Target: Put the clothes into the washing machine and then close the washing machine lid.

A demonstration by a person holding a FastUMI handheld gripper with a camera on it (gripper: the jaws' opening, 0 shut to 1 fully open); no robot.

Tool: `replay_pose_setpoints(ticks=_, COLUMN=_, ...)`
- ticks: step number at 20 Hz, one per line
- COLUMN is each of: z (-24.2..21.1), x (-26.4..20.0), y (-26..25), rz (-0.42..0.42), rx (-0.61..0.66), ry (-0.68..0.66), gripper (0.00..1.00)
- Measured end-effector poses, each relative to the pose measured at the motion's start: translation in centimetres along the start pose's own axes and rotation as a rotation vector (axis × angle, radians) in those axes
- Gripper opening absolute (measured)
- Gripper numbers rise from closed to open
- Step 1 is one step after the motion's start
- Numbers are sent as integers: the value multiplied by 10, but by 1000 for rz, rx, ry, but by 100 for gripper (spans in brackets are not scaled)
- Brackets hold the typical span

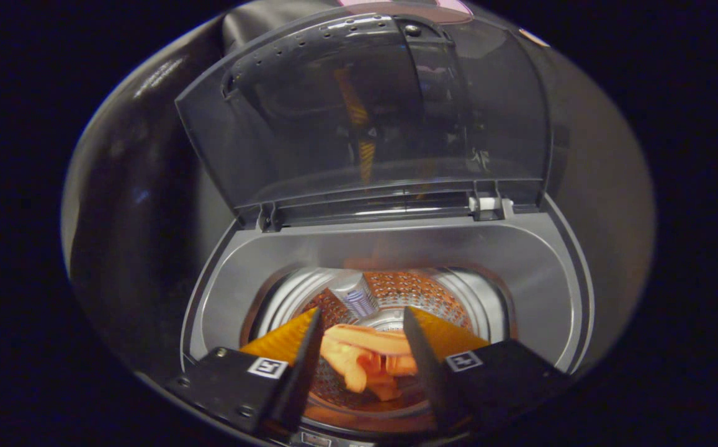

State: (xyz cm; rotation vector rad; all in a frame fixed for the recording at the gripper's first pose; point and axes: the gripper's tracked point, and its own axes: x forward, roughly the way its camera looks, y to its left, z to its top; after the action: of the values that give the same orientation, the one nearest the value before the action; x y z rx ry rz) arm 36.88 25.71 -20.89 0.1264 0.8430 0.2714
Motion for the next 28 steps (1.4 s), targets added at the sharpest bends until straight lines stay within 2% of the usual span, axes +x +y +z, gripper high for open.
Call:
replay_pose_setpoints(ticks=2, z=1, x=-8, y=4, rz=35, rx=17, ry=0, gripper=100)
replay_pose_setpoints(ticks=7, z=15, x=-33, y=-5, rz=6, rx=36, ry=-45, gripper=98)
replay_pose_setpoints(ticks=12, z=58, x=-78, y=-3, rz=-59, rx=-9, ry=-180, gripper=98)
replay_pose_setpoints(ticks=18, z=138, x=-135, y=11, rz=-93, rx=13, ry=-455, gripper=98)
replay_pose_setpoints(ticks=22, z=197, x=-172, y=17, rz=-143, rx=-37, ry=-643, gripper=97)
replay_pose_setpoints(ticks=28, z=281, x=-205, y=24, rz=-223, rx=-140, ry=-905, gripper=97)
